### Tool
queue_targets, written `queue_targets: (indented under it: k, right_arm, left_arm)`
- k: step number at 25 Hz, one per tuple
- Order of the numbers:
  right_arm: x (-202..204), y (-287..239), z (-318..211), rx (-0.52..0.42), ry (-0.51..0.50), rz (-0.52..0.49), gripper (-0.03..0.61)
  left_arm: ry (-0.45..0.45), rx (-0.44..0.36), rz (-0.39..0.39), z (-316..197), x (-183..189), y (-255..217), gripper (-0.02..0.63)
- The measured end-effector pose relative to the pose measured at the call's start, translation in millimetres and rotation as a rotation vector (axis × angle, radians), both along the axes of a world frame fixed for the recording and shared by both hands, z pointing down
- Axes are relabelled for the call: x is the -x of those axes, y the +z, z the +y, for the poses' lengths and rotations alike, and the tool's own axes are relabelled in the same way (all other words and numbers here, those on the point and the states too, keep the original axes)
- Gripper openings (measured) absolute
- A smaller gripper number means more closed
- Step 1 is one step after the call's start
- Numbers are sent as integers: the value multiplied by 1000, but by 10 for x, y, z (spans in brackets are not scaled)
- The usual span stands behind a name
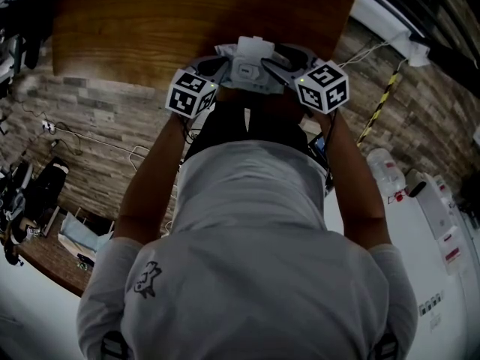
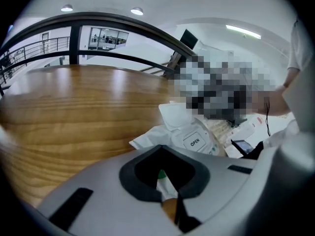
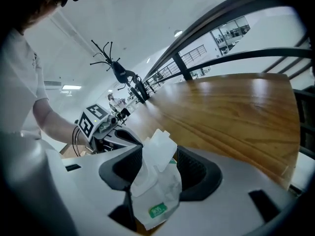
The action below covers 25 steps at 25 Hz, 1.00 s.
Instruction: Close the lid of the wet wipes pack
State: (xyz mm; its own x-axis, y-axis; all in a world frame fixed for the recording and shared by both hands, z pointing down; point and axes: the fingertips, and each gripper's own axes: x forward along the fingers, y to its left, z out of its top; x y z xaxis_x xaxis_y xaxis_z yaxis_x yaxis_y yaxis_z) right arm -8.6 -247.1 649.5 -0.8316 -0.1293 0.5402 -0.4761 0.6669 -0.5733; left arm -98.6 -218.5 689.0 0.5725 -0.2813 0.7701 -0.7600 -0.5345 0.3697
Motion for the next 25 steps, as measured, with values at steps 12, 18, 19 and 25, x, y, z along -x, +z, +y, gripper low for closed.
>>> queue_targets:
  k: [12,18,19,25]
  right_arm:
    - [111,-123,289,-26,-23,21,206]
    - [251,-182,513,-28,-42,23,206]
    - [267,-186,535,-27,-43,25,206]
    - [354,-136,690,-25,-55,52,206]
  left_arm:
    - [15,4,3,32,11,0,9]
    - [32,-7,0,45,25,-13,9]
    - [35,-8,-1,41,27,-13,9]
    - [48,-33,-10,60,35,-31,9]
